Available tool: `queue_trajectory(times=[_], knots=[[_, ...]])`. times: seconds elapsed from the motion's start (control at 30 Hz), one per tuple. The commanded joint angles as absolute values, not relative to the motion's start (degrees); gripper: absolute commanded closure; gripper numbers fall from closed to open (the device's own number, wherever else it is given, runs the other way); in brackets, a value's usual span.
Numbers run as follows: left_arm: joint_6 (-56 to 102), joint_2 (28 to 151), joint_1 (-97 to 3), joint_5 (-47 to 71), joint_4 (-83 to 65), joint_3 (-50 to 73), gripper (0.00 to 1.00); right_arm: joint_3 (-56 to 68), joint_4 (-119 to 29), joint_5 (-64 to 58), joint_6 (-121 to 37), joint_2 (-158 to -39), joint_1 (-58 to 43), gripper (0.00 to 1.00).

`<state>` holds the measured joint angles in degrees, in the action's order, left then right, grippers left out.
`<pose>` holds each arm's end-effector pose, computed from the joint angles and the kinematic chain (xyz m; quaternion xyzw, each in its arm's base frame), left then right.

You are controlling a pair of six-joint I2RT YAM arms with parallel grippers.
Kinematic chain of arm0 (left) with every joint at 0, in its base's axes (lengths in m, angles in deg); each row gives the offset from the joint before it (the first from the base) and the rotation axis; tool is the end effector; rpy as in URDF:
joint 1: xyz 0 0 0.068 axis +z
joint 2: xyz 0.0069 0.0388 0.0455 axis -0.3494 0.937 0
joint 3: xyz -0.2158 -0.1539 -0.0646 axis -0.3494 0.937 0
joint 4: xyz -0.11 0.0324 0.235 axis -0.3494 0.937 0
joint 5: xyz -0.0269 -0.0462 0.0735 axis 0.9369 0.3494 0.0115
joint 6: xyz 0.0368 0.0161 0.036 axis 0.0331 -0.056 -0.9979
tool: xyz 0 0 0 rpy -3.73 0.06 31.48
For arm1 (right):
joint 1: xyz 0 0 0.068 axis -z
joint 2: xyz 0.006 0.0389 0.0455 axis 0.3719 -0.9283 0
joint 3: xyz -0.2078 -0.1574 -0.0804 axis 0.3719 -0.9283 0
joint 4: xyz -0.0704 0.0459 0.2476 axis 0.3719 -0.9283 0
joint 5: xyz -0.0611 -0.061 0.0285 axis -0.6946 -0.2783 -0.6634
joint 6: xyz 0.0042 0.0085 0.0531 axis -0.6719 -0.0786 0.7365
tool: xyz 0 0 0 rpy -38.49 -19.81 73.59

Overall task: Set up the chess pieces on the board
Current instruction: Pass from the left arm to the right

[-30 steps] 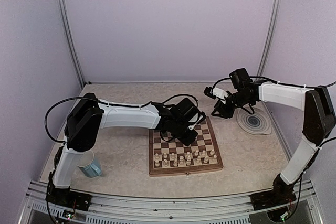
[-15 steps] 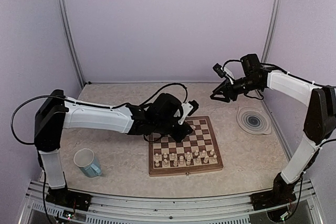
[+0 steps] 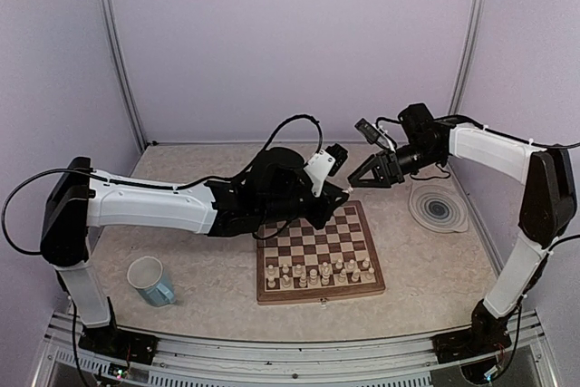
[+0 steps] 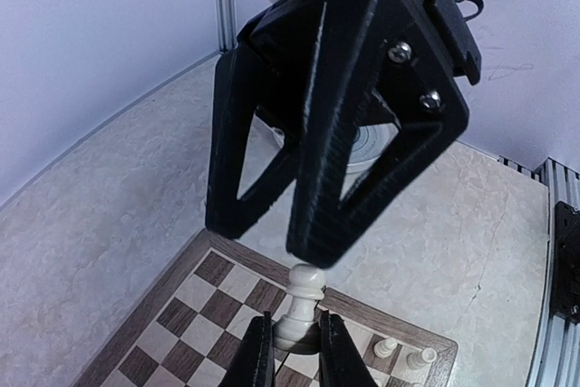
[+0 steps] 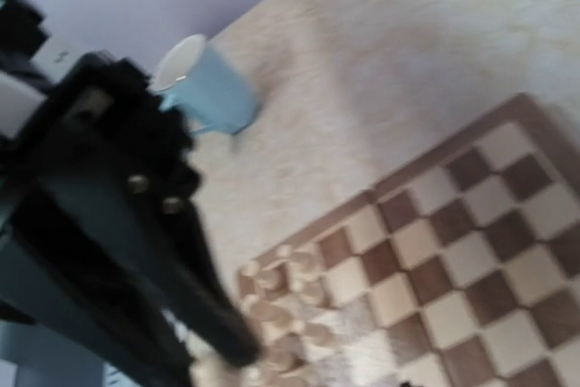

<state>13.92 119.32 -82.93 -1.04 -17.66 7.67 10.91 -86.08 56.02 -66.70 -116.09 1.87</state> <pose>0.2039 -0.3850 0.2651 0.3827 0.7163 -0.2864 0.5084 0.3222 0.1516 0.2802 -0.3982 0.7180 0.5308 0.2101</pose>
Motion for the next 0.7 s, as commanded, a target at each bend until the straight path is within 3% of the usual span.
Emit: queue_trajectory(times=[0.0, 0.23, 0.33, 0.47, 0.67], knots=[[12.72, 119.23, -83.48, -2.27, -19.48, 7.77, 0.95, 9.82, -88.26, 59.46, -67.36, -116.25, -0.48, 0.51], [12.72, 118.97, -83.65, -3.23, -19.22, 7.75, 0.95, 9.68, -88.71, 60.85, -67.85, -116.65, -1.27, 0.59], [12.78, 119.08, -83.65, -3.71, -19.22, 7.58, 0.95, 9.61, -88.95, 61.3, -68.25, -116.77, -1.58, 0.68], [12.69, 119.09, -83.69, -4.46, -19.22, 7.58, 0.95, 9.39, -89.03, 61.42, -68.34, -116.78, -1.88, 0.7], [12.8, 119.41, -83.69, -5.14, -19.26, 7.46, 0.95, 9.44, -89.0, 61.45, -68.43, -117.04, -2.09, 0.83]])
